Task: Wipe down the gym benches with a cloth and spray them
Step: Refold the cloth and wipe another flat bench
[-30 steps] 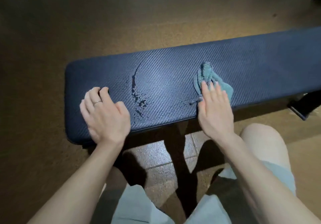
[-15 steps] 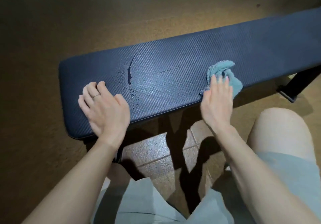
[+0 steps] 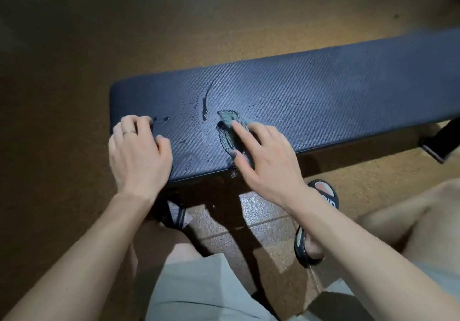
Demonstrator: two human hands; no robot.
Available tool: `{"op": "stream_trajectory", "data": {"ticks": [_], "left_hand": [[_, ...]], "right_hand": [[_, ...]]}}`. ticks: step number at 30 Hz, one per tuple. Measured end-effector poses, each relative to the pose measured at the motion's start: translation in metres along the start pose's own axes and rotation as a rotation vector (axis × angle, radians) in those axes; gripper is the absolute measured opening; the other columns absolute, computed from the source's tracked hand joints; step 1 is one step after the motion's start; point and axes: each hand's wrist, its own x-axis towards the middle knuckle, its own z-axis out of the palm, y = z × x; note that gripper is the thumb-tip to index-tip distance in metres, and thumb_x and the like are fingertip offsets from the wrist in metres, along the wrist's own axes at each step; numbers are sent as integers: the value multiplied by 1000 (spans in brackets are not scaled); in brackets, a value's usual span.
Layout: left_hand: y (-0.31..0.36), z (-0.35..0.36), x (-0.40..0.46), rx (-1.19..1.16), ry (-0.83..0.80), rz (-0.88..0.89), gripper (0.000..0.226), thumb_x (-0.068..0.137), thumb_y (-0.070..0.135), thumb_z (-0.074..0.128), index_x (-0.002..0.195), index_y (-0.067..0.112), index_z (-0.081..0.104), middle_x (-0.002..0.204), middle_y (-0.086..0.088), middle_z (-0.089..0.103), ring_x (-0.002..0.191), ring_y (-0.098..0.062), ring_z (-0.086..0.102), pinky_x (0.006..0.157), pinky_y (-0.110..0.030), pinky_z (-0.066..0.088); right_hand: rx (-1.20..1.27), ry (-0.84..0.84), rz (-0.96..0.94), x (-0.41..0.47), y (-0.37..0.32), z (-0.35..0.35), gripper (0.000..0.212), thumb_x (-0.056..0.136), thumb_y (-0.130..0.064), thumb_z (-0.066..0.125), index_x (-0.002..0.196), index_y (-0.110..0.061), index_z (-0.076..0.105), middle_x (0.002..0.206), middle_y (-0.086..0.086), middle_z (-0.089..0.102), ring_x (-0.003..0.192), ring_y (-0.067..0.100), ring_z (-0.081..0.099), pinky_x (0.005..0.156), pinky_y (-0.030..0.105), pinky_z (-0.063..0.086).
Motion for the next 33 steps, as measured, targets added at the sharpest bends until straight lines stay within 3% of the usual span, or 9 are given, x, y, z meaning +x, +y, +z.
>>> {"op": "stream_trajectory", "data": {"ticks": [2, 5, 10, 15, 19, 23, 28, 30, 33], "left_hand": [[-8, -1, 0, -32, 27, -70, 41, 98, 25, 50, 136, 9, 49, 142, -16, 46, 135, -35, 41, 117, -51, 29], [-5, 4, 1, -64, 44, -119, 49, 98, 25, 47, 145, 11, 43, 154, -13, 39, 145, -32, 34, 124, -51, 21], [-3, 9, 1, -69, 10, -180, 58, 97, 26, 40, 153, 12, 38, 163, -11, 33, 153, -28, 26, 126, -50, 18], [-1, 15, 3, -56, 27, -184, 66, 89, 29, 33, 152, 8, 43, 163, -14, 35, 153, -29, 27, 125, -48, 19], [-4, 15, 1, -62, 67, -163, 66, 87, 27, 32, 147, 6, 49, 159, -15, 41, 149, -32, 33, 122, -51, 26], [-9, 13, 1, -75, 51, -155, 61, 89, 22, 38, 146, 8, 49, 158, -12, 41, 149, -30, 32, 121, -51, 28], [-9, 11, -1, -101, 28, -151, 60, 90, 19, 40, 148, 10, 48, 160, -8, 38, 151, -26, 28, 123, -49, 26], [-9, 12, -1, -104, 29, -154, 61, 89, 20, 39, 148, 10, 48, 161, -8, 38, 151, -26, 27, 123, -49, 25], [-6, 14, 0, -104, 62, -161, 61, 87, 20, 38, 146, 7, 50, 159, -11, 41, 150, -29, 30, 123, -49, 26]], "right_hand": [[-92, -49, -21, 9, -4, 4, 58, 105, -47, 33, 159, -24, 32, 164, 7, 31, 147, 29, 30, 120, 45, 25], [-115, -133, -55, 3, -10, 13, 59, 106, -43, 23, 162, -25, 20, 170, 3, 14, 157, 26, 9, 126, 47, 11], [-98, -223, -303, 1, -21, 12, 59, 105, -37, 28, 162, -20, 23, 170, 2, 16, 157, 26, 9, 127, 49, 11], [-82, -274, -484, 99, -42, 25, 58, 107, -36, 22, 163, -22, 18, 170, 1, 14, 157, 25, 8, 128, 44, 5], [-85, -263, -422, 190, -77, 37, 56, 108, -34, 21, 163, -23, 13, 171, -1, 11, 158, 23, 5, 127, 42, 1], [-65, -230, -403, 205, -70, 39, 55, 108, -32, 23, 162, -22, 22, 169, 0, 21, 156, 22, 15, 126, 42, 9], [-70, -152, -187, 201, 36, 13, 53, 100, -31, 22, 143, -10, 47, 144, 14, 53, 130, 32, 47, 113, 45, 32], [-114, -131, -75, 193, 94, 1, 60, 96, -34, 15, 135, -6, 49, 135, 19, 56, 121, 36, 49, 110, 48, 35], [-142, -141, 46, 181, 126, -2, 61, 96, -37, 14, 143, -9, 42, 147, 16, 47, 134, 34, 40, 117, 53, 28]]}}
